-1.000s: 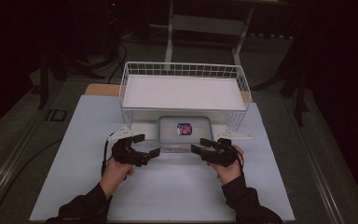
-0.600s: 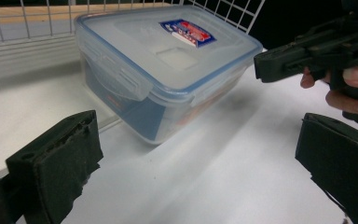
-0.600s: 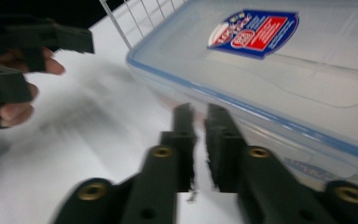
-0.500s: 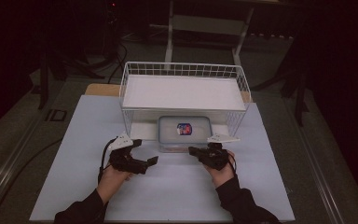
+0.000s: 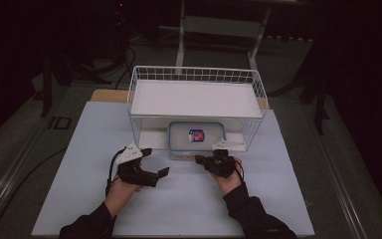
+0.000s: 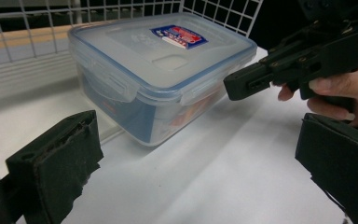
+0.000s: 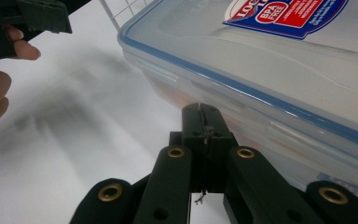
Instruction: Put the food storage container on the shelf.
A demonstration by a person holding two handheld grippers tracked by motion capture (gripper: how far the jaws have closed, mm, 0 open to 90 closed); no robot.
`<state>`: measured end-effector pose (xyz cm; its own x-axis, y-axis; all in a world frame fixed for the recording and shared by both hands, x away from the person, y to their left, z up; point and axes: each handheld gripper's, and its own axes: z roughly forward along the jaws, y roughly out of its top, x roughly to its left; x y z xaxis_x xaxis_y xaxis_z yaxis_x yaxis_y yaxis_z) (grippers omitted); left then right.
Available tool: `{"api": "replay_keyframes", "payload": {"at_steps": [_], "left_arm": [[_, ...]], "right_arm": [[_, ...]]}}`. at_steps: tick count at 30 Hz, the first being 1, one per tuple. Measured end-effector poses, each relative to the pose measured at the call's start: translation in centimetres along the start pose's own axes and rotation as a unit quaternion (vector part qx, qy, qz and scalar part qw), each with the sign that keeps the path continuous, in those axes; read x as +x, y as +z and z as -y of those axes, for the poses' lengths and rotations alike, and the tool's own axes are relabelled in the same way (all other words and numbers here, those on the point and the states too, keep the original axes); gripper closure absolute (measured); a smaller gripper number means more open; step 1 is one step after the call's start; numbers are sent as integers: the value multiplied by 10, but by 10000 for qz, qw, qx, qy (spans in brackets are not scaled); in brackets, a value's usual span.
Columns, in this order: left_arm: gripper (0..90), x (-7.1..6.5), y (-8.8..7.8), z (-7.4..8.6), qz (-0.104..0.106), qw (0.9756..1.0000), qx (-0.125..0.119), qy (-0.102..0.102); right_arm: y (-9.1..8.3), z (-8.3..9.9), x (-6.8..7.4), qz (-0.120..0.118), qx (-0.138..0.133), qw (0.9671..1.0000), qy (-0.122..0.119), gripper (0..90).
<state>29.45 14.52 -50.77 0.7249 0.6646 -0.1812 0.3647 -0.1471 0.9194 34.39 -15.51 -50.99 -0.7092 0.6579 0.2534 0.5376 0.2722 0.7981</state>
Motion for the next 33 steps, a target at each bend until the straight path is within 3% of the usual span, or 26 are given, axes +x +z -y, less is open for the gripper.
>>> {"api": "replay_keyframes", "payload": {"at_steps": [3, 9, 20, 33], "left_arm": [[2, 1, -1, 0, -85, 10000, -31, 39], [2, 2, -1, 0, -63, 10000, -38, 8], [2, 2, -3, 0, -43, 10000, -57, -33], [2, 3, -3, 0, -6, 10000, -49, -28]], "right_arm": [[4, -2, -3, 10, 5, 10000, 22, 899], [16, -8, -11, 106, 24, 9999, 94, 899], [28, -19, -23, 436, -6, 9990, 17, 899], [36, -30, -40, 614, -166, 9974, 330, 899]]}}
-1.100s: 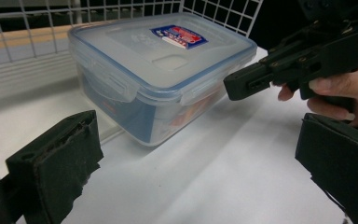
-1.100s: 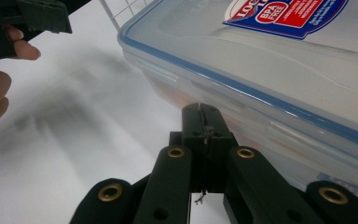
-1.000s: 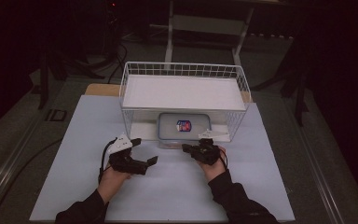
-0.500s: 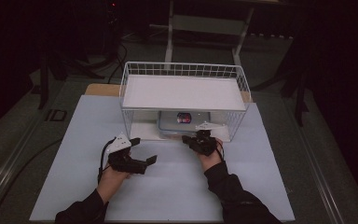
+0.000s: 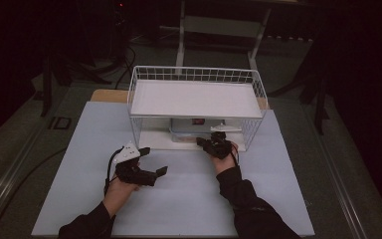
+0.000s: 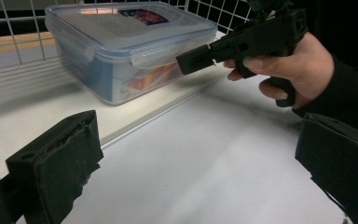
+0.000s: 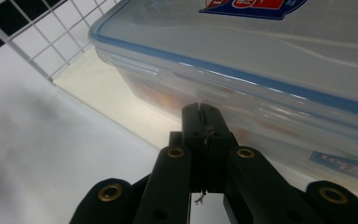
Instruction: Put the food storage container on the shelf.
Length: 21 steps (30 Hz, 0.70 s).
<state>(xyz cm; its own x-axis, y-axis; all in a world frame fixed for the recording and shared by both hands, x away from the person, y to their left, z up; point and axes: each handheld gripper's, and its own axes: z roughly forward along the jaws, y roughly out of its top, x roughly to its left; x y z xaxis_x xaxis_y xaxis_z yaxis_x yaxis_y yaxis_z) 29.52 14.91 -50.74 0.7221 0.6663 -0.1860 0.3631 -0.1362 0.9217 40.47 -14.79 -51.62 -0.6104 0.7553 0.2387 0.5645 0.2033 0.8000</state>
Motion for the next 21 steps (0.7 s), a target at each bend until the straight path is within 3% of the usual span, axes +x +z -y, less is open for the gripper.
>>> {"api": "replay_keyframes", "payload": {"at_steps": [10, 12, 17, 18, 21], "left_arm": [[2, 0, 0, 0, -12, 10000, 6, 12], [2, -1, -1, -1, -3, 10000, -1, 29], [2, -1, -1, -1, 12, 10000, -7, 12], [2, -1, -1, -1, 11, 10000, -7, 13], [2, -2, -2, -2, 25, 10000, -18, 23]], "right_arm": [[3, -1, 2, -88, -57, 9999, 35, 868], [-1, 1, 4, -188, -61, 9998, 17, 809], [-12, 10, 12, -407, -74, 9991, -65, 513], [-12, 10, 12, -407, -74, 9991, -65, 513], [-20, 17, 13, -447, -143, 9989, -57, 374]]}}
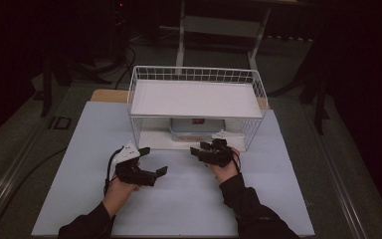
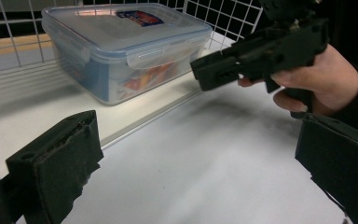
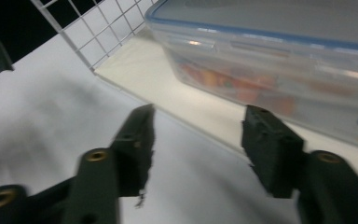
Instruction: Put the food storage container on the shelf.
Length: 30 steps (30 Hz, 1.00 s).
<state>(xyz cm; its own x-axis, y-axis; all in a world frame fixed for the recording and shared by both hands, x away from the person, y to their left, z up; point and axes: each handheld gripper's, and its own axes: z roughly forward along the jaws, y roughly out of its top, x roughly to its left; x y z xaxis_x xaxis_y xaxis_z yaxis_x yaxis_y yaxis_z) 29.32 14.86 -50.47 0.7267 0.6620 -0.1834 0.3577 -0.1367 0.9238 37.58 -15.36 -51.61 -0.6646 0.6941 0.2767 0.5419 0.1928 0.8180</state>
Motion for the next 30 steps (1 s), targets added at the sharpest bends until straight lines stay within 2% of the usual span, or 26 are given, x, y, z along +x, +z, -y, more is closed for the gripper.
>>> {"api": "replay_keyframes", "payload": {"at_steps": [2, 6, 9, 14, 22, 25, 30], "left_arm": [[2, 0, 0, 0, 15, 10000, -12, -14], [2, -1, 0, 0, 23, 10000, 6, -8], [2, -1, -1, 1, 19, 10000, -2, -2], [2, -2, -5, 0, 34, 10000, -27, 16], [2, -4, -6, -1, 81, 10000, -48, 26], [2, -5, -6, -1, 126, 9999, -55, 33], [2, -7, -6, -1, 170, 9998, -44, 60]], "right_arm": [[-6, 3, 0, -207, -90, 9997, 63, 313], [-15, 7, 0, -578, -85, 9982, 118, 197], [-21, 11, 1, -491, -62, 9988, 4, 185], [-34, 16, 0, -451, -172, 9988, 74, 175], [-63, 24, 11, -310, -348, 9984, -323, 176], [-75, 28, 13, -268, -415, 9980, -384, 176], [-95, 35, 11, -233, -513, 9978, -353, 176]]}}
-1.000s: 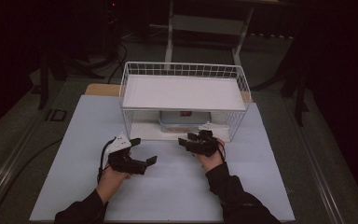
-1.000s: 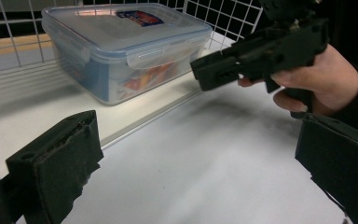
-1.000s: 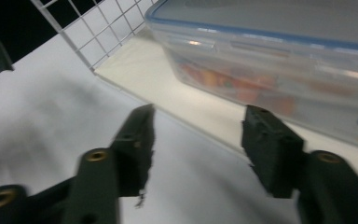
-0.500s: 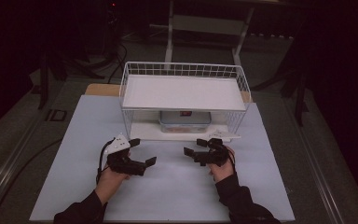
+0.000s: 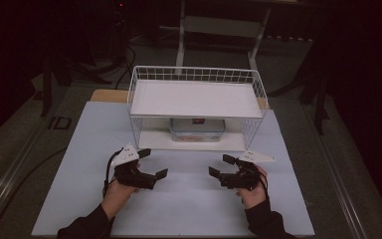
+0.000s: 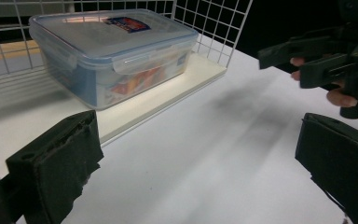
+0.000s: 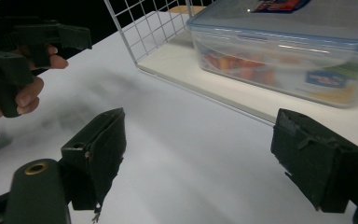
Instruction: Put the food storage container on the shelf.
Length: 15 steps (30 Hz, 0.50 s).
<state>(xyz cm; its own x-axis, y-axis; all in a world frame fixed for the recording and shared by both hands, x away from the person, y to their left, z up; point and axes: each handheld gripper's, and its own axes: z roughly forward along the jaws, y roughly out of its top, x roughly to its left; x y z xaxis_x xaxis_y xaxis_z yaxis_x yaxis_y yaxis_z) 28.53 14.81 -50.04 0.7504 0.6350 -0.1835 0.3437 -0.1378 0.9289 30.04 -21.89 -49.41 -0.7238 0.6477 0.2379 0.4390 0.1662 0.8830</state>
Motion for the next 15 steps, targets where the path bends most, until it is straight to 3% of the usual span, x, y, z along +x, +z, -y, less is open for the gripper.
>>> {"api": "replay_keyframes", "payload": {"at_steps": [5, 15], "left_arm": [[2, 0, 1, 0, 99, 9999, -14, -7], [2, 1, 3, 1, 105, 9999, -1, -3]], "right_arm": [[-16, 8, -4, 51, -9, 9999, 89, 176], [-42, 20, -10, 309, 6, 9994, 183, 181]]}}
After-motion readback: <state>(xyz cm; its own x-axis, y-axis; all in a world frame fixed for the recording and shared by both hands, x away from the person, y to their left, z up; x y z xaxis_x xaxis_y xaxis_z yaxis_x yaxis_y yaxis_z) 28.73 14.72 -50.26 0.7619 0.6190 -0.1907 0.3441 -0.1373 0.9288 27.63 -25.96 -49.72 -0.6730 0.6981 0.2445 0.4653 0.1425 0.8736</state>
